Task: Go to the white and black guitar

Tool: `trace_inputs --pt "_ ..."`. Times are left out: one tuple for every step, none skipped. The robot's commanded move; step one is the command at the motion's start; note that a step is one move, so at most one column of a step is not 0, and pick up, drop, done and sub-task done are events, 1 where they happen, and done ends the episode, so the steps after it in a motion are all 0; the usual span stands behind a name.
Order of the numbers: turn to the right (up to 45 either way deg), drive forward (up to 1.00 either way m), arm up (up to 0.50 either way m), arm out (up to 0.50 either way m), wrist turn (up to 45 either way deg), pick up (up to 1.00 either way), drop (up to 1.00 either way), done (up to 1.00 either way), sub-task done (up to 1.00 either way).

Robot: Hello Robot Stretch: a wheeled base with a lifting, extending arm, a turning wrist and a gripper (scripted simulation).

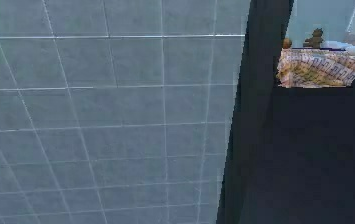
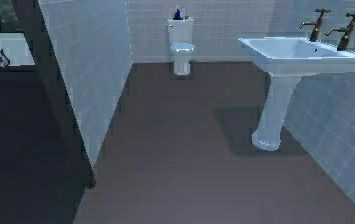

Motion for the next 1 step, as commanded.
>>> trace_inputs --pt "45.0 0.0 0.0 0.0 0.0 0.0 0.0 0.0 0.0"
